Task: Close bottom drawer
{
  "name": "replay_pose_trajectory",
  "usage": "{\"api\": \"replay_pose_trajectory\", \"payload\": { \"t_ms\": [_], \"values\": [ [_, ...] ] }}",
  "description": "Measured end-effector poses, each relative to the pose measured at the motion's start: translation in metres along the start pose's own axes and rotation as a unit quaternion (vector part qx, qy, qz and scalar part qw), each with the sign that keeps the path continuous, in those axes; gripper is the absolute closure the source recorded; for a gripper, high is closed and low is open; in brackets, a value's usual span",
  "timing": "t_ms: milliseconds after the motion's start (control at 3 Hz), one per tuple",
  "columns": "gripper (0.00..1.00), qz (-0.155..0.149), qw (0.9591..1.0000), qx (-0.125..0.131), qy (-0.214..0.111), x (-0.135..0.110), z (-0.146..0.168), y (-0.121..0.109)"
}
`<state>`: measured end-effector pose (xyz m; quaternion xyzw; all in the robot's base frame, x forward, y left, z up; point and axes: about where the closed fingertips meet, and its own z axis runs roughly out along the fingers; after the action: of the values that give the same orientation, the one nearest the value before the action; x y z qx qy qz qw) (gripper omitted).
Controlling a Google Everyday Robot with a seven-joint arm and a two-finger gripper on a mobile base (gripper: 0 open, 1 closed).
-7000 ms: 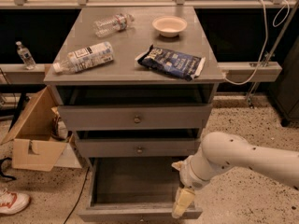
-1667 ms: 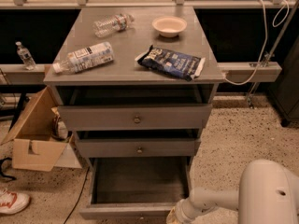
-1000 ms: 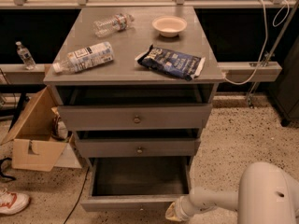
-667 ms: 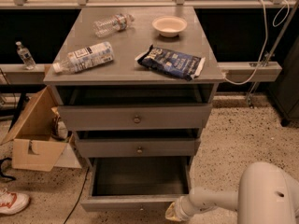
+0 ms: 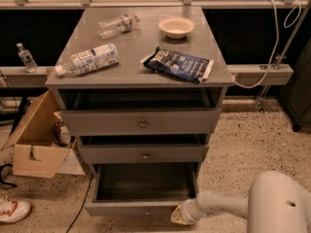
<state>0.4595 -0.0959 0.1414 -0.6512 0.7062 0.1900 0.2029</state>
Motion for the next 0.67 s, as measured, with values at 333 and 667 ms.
{"api": "replay_pose_trajectory", "payload": {
  "t_ms": [333,667],
  "values": [
    [1.00,-0.017,0.9997,0.019,-0.005,-0.005,0.006,-0.020],
    [1.00,-0.029,0.9989,0.037,-0.001,-0.008,0.009,-0.039]
  ]
}}
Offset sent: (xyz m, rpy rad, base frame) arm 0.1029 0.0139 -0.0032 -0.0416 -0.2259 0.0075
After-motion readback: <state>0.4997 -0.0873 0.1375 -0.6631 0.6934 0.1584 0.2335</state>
